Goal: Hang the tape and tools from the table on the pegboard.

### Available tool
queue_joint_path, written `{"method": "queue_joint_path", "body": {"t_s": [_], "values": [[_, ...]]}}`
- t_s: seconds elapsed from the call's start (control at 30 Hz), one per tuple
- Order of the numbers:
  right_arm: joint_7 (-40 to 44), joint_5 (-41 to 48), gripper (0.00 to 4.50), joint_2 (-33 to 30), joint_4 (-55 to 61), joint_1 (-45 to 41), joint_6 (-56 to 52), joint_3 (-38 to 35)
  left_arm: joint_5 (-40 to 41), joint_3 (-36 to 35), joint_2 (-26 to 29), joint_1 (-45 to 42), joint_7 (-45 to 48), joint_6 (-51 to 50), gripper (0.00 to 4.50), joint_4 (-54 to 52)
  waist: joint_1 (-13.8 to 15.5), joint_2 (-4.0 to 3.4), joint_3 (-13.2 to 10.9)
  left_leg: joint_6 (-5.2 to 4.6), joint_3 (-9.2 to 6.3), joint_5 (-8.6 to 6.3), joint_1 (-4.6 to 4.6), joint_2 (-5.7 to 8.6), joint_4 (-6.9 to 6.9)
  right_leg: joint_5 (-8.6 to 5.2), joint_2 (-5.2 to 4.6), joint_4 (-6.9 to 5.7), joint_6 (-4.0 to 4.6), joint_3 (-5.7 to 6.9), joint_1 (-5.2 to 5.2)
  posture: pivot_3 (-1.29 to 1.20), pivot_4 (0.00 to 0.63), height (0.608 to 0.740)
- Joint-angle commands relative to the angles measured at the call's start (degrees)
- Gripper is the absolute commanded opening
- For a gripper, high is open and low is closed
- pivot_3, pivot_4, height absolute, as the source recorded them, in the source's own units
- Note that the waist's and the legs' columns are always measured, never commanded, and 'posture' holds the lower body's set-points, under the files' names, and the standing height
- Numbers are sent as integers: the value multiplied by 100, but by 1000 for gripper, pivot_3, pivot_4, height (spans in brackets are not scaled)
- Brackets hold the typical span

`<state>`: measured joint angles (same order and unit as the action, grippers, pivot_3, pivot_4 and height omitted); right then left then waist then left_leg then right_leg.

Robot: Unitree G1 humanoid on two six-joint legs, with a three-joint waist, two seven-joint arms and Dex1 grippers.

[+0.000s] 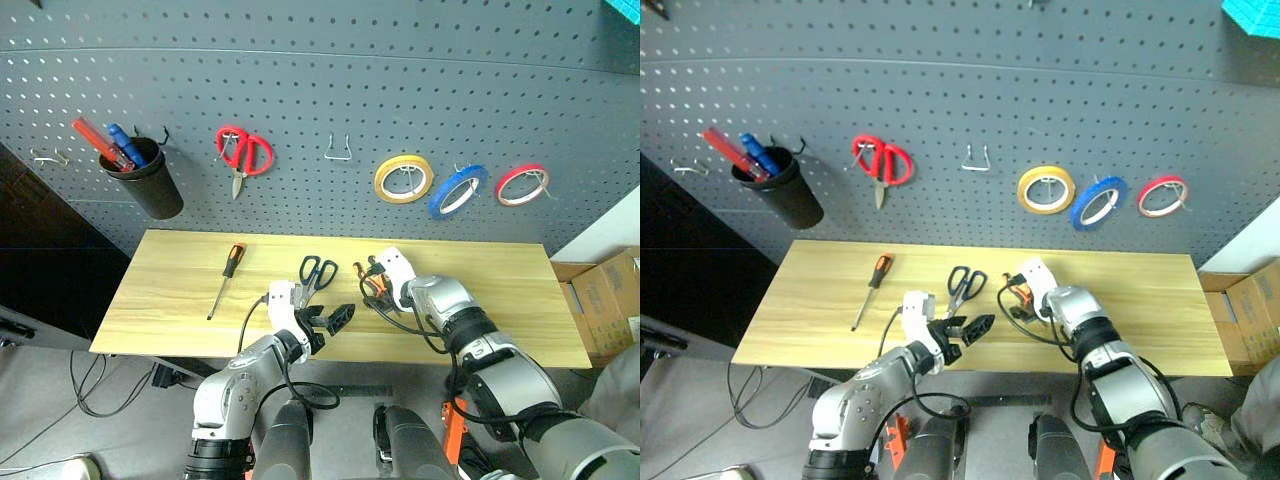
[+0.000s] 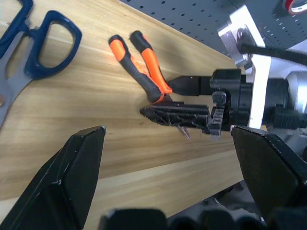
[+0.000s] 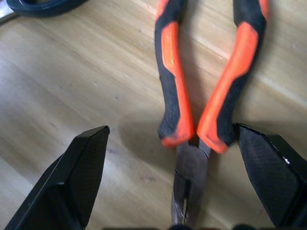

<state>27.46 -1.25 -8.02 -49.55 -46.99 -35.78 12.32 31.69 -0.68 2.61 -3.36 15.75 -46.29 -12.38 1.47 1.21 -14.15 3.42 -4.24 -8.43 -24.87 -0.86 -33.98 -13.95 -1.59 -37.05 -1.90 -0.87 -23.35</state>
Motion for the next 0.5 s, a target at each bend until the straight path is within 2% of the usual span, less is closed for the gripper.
{"method": "queue_joint_path", "body": {"t_s": [0.03,0.23,0.37,0.5], "values": [[-11,-47,4466,49,-429,-184,212,-110,162,-27,-4,70,-13,-79,4500,-356,0,1,-5,0,0,0,0,0,0,0,-1,1,0,0,0,226,280,740],[1,-178,4466,-5,-997,-388,556,-86,195,-50,-3,167,-72,-207,4500,-493,1,9,-21,1,-1,-1,0,0,1,-1,-2,4,1,1,0,228,285,740],[26,-237,3612,-27,-1094,-404,573,-109,219,-69,5,175,-93,-232,4500,-515,4,13,-40,1,-2,-1,-1,0,1,-2,-3,5,2,2,0,228,285,740],[13,-276,2217,-23,-1067,-385,573,-139,278,-80,-7,149,-91,-259,4500,-522,2,16,-55,2,-3,-1,-1,-1,3,-2,-4,8,3,2,0,226,282,740]]}}
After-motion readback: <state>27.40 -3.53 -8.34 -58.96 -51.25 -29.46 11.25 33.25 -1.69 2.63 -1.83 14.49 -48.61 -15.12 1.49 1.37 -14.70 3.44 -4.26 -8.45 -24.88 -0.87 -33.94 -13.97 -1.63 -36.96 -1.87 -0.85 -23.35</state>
